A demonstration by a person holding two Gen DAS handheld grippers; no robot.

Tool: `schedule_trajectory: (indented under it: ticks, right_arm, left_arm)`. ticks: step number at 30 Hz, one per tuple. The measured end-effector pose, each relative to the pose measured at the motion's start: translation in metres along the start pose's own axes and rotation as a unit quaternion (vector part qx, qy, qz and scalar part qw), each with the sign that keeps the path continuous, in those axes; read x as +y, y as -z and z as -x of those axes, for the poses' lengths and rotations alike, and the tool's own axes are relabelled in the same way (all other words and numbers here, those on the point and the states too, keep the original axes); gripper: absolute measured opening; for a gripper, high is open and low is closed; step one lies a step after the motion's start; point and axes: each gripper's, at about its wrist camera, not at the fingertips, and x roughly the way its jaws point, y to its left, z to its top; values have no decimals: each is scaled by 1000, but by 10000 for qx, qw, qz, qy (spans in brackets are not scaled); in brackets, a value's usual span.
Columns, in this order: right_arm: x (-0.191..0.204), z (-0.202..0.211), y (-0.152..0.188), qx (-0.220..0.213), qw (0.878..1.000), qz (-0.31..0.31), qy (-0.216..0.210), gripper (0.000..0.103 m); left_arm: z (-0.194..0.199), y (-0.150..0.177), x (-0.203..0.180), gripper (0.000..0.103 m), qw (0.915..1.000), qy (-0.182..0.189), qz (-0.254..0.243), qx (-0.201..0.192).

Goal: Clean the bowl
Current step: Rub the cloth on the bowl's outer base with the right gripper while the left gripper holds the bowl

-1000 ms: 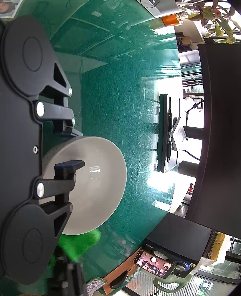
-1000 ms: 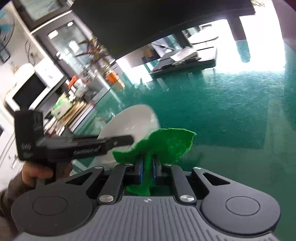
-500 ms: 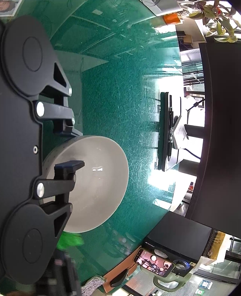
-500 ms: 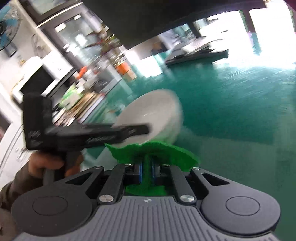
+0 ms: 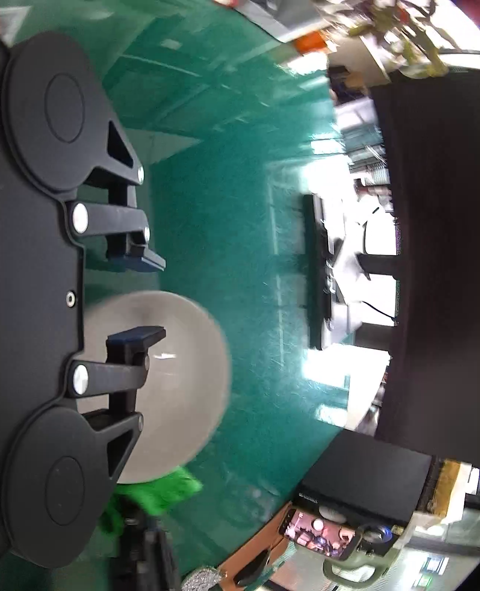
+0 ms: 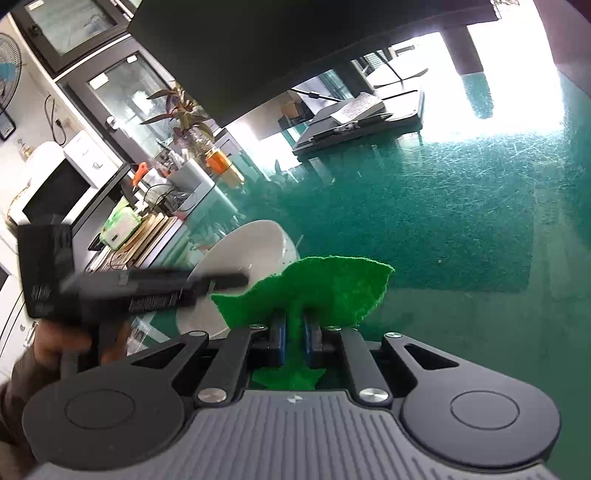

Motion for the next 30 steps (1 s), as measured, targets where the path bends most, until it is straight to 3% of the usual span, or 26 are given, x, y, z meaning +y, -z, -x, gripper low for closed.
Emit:
schedule_trajectory:
  ticks: [3,6,11,13,17,21,30]
  right_arm:
    - [0,1,0,-22,10000,-19,-6,11]
    - [0,2,0,-42,10000,-26,-25,11]
    - [-1,1,0,-73,10000,-31,-35,11]
    - [-4,0,-1,-90,9999,-66,-49,11]
    - [-6,-3,-4,-181,9998,-60,68,11]
    - [5,-4,-1,-206,9992,179,278,11]
    - [38,-19,16,191,9975,670,-80,13]
  left_arm:
    - [-14,-11,-9,45,9991,43,-394,135]
    - [-21,-18,-10,45,9986,153,-451,221]
    - [-19,-10,-1,21,9997,125,-9,223]
    - [-13,-1,5,18,9991,94,382,169]
    - [-4,11,-3,18,9985,-145,519,60]
    - [-3,10,-4,18,9985,-154,512,94]
    - [0,7,-9,19,9991,-256,331,94]
